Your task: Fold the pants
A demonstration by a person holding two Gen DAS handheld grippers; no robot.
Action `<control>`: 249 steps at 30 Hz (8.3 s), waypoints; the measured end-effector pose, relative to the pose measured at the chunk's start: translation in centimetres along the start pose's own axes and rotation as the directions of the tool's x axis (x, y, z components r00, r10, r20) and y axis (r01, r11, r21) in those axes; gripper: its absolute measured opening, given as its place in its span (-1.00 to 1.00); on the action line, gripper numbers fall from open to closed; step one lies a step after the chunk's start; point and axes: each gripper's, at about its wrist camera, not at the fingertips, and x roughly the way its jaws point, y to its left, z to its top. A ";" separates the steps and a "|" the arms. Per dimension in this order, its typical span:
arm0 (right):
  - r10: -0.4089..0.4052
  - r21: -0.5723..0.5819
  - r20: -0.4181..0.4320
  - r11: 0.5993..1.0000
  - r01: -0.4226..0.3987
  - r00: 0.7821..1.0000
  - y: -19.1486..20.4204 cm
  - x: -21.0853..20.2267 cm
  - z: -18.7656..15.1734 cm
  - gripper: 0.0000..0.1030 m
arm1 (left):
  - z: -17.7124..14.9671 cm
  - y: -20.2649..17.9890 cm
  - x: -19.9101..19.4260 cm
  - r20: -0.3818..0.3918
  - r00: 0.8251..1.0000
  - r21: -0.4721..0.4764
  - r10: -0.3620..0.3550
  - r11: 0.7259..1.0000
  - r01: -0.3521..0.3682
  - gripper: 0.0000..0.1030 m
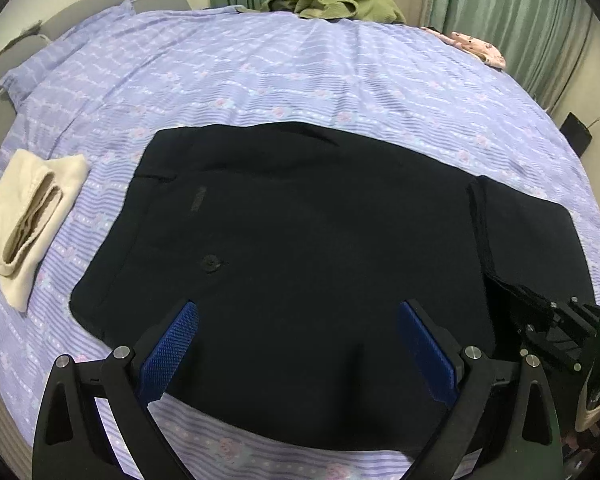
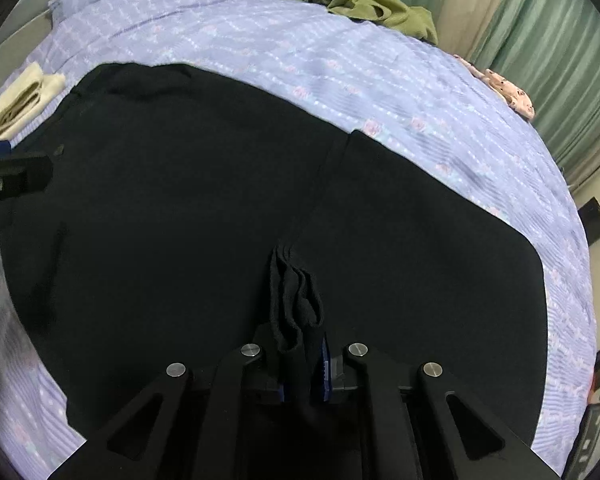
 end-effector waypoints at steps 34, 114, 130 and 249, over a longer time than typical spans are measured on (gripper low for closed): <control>0.186 0.152 0.074 0.969 -0.195 0.980 11.1 -8.3 5.8 0.41 | -4.8 23.0 3.9 -0.008 0.968 -0.484 -0.252 0.848 0.216 0.96; -0.064 0.665 0.041 0.747 0.020 0.997 -31.6 -17.3 -19.1 0.41 | 1.8 -39.1 -3.8 -0.133 0.947 0.208 -0.291 0.926 0.314 0.51; 0.096 0.539 0.173 0.824 -0.175 0.980 -29.5 -11.9 -11.8 0.41 | 1.7 -25.0 -6.0 0.031 0.998 0.211 -0.063 0.976 0.055 0.75; 0.316 0.897 0.241 0.288 -0.335 0.918 -27.3 0.3 -13.2 -0.43 | -1.4 -18.7 -1.6 -0.071 0.993 0.078 -0.098 0.992 0.104 0.77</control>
